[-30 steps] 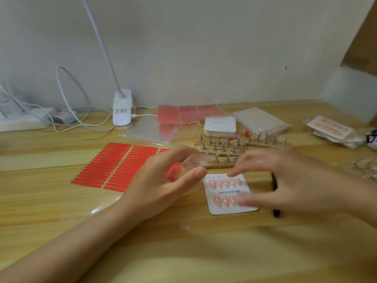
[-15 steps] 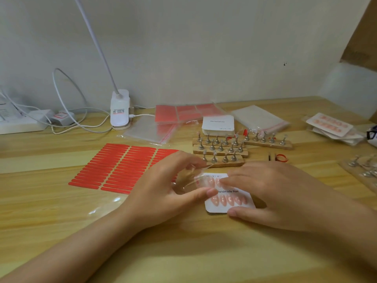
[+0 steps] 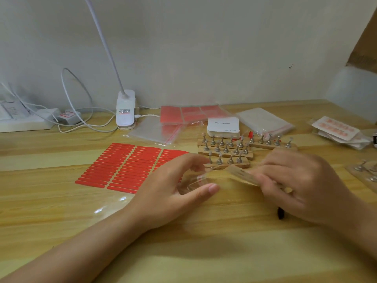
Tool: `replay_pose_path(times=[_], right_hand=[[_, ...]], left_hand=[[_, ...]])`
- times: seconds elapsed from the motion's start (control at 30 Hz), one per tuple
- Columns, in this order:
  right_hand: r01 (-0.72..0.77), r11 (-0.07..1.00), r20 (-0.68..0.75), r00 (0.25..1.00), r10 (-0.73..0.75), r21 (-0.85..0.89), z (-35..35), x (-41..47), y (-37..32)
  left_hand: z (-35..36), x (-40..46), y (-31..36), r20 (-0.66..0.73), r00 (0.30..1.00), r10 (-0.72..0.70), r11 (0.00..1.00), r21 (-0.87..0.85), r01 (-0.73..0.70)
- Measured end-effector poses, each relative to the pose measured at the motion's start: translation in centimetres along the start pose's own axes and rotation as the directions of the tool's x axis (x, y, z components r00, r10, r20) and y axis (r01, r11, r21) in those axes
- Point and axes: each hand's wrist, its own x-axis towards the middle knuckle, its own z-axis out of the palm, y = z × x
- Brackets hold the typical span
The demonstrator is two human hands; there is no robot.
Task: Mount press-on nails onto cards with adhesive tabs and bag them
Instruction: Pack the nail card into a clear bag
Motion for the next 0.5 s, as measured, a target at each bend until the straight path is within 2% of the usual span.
replay_pose_path(times=[0.1,0.2,0.27,0.3,0.37,0.43,0.5], right_hand=[[-0.25,0.943,-0.022,0.965,0.261,0.22,-0.1,0.3,-0.5],[-0.473,0.787,0.013,0.86,0.51,0.397,-0.2,0.5,-0.6],[-0.662,0.577,0.183,0.718,0.672,0.478,-0.4,0.9,-0.7],[-0.755,0.424,0.315,0.615,0.723,0.501,-0.5,1.1,-0.7],[-0.841,0.13,0.539,0.447,0.714,0.525,-0.6,1.2,-0.9],[-0.82,-0.068,0.635,0.385,0.67,0.568,-0.7,1.4,-0.9],[-0.773,-0.198,0.69,0.38,0.617,0.602,-0.9,1.5,-0.8]], left_hand=[[0.0,-0.1,-0.1,0.006,1.0,-0.03,1.0,-0.001,0.03],[0.0,-0.1,0.0,0.011,0.999,-0.036,0.999,-0.004,0.036],[0.0,0.0,0.0,0.01,0.999,-0.034,0.999,-0.017,0.034],[0.0,0.0,0.0,0.008,0.999,-0.033,0.999,-0.029,0.033],[0.0,0.0,0.0,0.001,1.0,-0.03,0.998,-0.059,0.03],[0.1,0.0,0.0,-0.004,1.0,-0.03,0.996,-0.08,0.029],[0.1,0.0,0.1,0.003,1.0,-0.028,0.996,-0.081,0.028]])
